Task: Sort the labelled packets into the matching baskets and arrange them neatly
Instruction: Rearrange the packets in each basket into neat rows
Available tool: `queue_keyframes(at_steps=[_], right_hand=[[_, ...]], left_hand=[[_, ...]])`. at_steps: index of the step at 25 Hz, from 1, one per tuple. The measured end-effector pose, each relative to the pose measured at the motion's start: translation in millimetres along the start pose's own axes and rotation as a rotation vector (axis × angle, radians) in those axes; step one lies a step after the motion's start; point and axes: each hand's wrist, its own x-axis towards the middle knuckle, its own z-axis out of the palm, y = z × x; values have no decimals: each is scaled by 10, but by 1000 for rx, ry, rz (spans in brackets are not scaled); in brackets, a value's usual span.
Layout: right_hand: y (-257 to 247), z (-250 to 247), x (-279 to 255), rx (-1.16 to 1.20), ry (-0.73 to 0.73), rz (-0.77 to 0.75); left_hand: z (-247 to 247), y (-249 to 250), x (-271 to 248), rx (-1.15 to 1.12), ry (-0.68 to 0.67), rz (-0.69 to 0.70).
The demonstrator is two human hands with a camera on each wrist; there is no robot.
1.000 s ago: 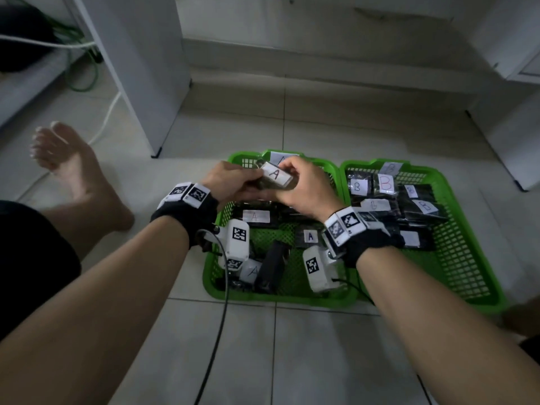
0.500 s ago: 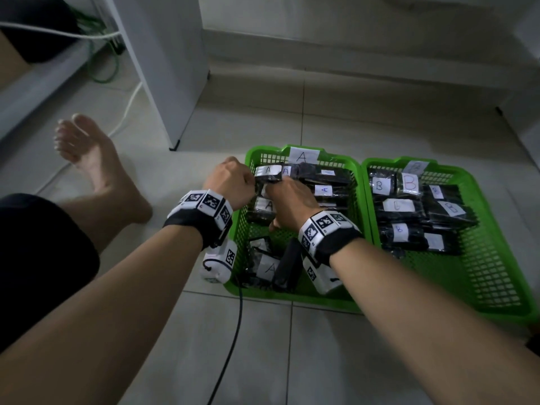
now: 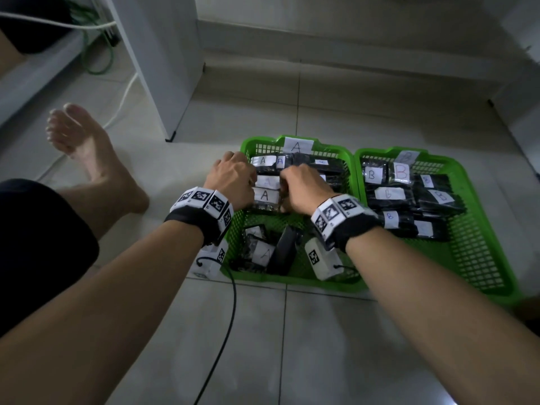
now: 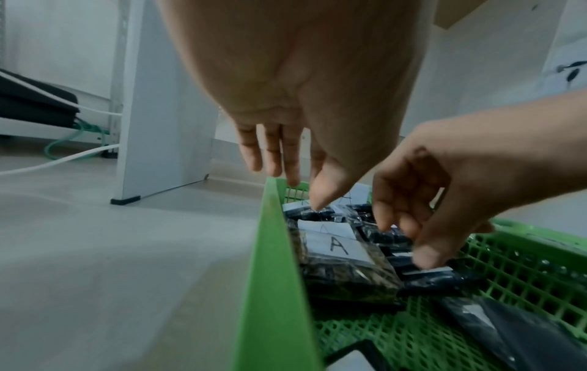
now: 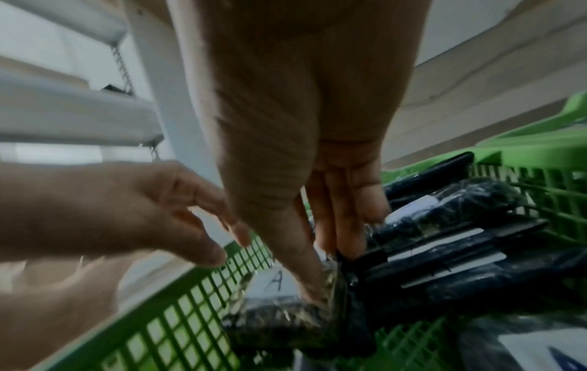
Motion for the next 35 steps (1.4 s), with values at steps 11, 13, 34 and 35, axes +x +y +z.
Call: queue_keyframes(at_steps=[11, 13, 34, 35], right_hand=[[384, -135, -462, 407, -452, 104], [549, -254, -504, 645, -288, 128], [223, 38, -39, 242, 325, -46], [187, 77, 16, 228, 285, -39]], left_hand=[[103, 395, -184, -562, -684, -124], [48, 406, -147, -808, -704, -285], [68, -125, 186, -525, -9, -141], [86, -133, 184, -484, -59, -133]])
